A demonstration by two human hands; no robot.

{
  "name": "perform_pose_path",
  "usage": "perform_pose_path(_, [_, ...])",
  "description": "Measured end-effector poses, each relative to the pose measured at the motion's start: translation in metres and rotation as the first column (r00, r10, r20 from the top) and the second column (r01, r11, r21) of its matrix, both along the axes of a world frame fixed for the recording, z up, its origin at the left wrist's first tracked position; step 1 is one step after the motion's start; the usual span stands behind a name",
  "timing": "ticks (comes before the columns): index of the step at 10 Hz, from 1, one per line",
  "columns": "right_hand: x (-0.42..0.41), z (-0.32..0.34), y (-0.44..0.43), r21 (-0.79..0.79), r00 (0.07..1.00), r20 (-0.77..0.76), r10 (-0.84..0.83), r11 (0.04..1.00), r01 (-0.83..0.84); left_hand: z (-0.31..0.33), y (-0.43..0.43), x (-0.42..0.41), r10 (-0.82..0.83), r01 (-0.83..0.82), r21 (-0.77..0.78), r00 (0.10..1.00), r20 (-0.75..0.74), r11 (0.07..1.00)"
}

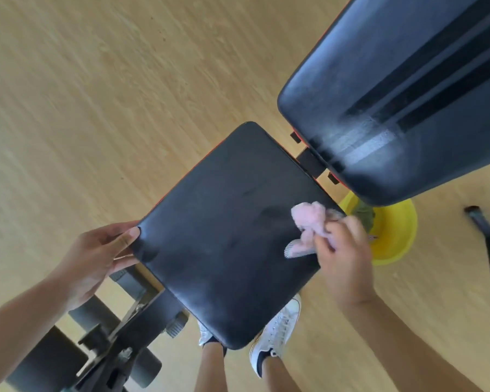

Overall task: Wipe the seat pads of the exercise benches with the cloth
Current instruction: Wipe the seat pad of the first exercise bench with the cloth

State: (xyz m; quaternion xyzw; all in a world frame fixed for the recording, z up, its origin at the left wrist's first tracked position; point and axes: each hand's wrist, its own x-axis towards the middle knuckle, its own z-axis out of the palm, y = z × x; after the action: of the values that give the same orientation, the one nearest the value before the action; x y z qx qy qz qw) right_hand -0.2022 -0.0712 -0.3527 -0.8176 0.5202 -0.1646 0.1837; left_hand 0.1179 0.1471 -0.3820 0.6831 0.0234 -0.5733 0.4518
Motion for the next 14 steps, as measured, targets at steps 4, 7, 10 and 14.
perform_pose_path(4, [0.209, -0.022, 0.097, 0.304, 0.771, 0.172, 0.612, 0.712, -0.633, 0.011, -0.003, 0.004, 0.19, -0.168, 0.16, 0.972, -0.136, 0.973])
perform_pose_path(7, [0.144, -0.003, 0.056, 0.123, 0.334, 0.005, 0.943, 0.33, -0.936, 0.016, -0.005, -0.004, 0.394, -0.353, 0.195, 0.885, -0.248, 0.915])
perform_pose_path(10, [0.241, 0.009, 0.065, 0.347, 0.247, -0.15, 0.957, 0.285, -0.894, 0.009, 0.014, -0.019, 0.598, -0.597, 0.168, 0.656, -0.461, 0.784])
perform_pose_path(14, [0.295, 0.017, 0.052, 0.702, 0.064, -0.205, 0.977, 0.192, -0.686, 0.023, 0.007, -0.025, -0.034, 0.007, 0.215, 0.992, 0.122, 0.977])
